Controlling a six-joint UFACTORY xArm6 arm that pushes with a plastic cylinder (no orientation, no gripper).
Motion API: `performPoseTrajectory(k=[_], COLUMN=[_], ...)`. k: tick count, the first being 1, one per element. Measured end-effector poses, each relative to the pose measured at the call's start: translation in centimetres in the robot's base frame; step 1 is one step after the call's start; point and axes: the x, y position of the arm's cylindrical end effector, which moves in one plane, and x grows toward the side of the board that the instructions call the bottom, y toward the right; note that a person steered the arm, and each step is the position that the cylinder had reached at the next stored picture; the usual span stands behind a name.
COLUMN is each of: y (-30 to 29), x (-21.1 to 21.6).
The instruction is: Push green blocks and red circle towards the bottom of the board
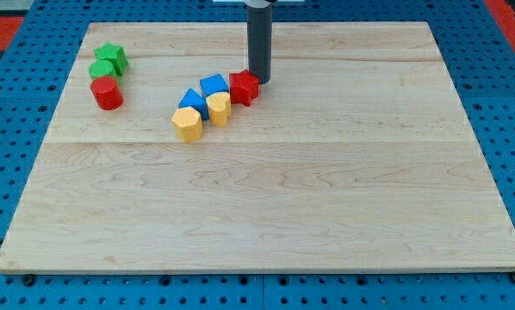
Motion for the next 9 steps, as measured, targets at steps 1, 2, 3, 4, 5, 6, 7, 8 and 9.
performPoseTrajectory(k=[1, 2, 3, 4, 5, 6, 7, 8, 9], y=[0.0, 0.0, 2.1, 1.4, -3.0, -7.1, -14.3, -18.4, -20.9], x=[0.7, 0.7, 0.0, -4.1, -7.0, -8.5, -8.5, -8.5, -10.7])
